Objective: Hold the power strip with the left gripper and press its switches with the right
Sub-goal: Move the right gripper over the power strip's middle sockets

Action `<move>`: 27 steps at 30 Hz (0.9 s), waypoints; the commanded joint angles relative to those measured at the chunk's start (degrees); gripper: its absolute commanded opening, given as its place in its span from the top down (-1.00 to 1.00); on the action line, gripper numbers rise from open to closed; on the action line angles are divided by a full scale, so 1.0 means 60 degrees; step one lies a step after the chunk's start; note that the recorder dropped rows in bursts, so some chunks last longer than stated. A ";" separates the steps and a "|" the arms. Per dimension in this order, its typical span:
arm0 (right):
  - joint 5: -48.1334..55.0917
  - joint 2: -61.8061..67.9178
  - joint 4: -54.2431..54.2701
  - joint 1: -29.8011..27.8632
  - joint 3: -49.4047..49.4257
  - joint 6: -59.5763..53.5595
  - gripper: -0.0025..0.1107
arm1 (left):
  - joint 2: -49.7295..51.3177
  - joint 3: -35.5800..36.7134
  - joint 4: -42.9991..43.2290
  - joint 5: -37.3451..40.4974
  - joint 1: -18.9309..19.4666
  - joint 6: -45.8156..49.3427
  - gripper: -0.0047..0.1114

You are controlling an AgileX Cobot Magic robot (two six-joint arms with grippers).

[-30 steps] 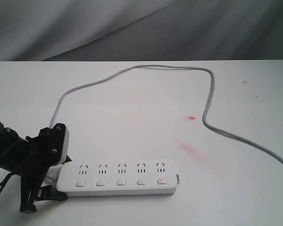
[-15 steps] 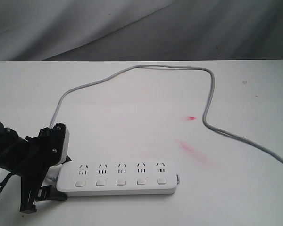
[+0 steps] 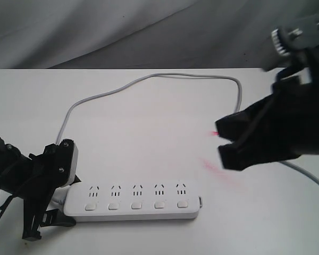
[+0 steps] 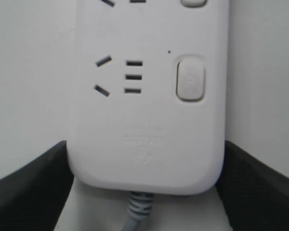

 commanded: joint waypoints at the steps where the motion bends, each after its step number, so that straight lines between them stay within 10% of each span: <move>1: -0.0287 0.1076 0.0248 0.0981 -0.0054 -0.0217 0.96 | 0.0032 -0.0017 0.0171 -0.0325 0.0020 0.0053 -0.02; 27: 0.0128 0.6444 0.5978 0.1881 -0.2942 -0.9540 0.96 | 0.0032 -0.0017 0.0171 -0.0325 0.0020 0.0053 -0.02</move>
